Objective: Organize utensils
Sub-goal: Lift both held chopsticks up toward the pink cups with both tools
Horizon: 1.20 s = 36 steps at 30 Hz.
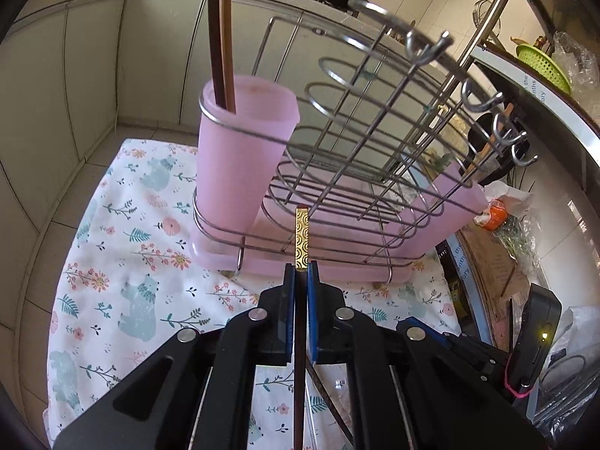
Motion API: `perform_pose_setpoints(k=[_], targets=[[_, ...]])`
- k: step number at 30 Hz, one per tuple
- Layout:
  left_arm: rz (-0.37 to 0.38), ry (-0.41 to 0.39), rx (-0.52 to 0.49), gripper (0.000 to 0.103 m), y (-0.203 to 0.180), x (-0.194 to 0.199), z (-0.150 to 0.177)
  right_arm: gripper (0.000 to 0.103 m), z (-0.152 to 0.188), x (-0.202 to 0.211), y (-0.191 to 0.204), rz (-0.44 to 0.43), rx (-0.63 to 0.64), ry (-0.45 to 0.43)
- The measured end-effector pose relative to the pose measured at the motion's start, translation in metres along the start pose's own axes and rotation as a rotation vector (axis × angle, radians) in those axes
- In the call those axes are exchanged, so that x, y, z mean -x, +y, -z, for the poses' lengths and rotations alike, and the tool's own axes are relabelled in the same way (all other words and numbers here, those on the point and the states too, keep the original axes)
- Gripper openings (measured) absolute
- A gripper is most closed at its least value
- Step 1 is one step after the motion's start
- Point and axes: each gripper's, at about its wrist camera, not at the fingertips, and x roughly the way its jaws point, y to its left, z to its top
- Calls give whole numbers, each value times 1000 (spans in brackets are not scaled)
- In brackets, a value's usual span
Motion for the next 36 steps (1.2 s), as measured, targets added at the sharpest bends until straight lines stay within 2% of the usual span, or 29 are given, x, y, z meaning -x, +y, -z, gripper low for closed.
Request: perform_pose_setpoints(k=[11,25,36], targets=[[-1,-78,-24,5,-11,20,-3,6,-4,27,-1,18,5,-89],[0,-96,-38,5,-19,27,0,6,-6,48,-5,42,10,-169],[10,-123,-50,5,-25,40,-1,6,-5,55,-6,46,8,-190]])
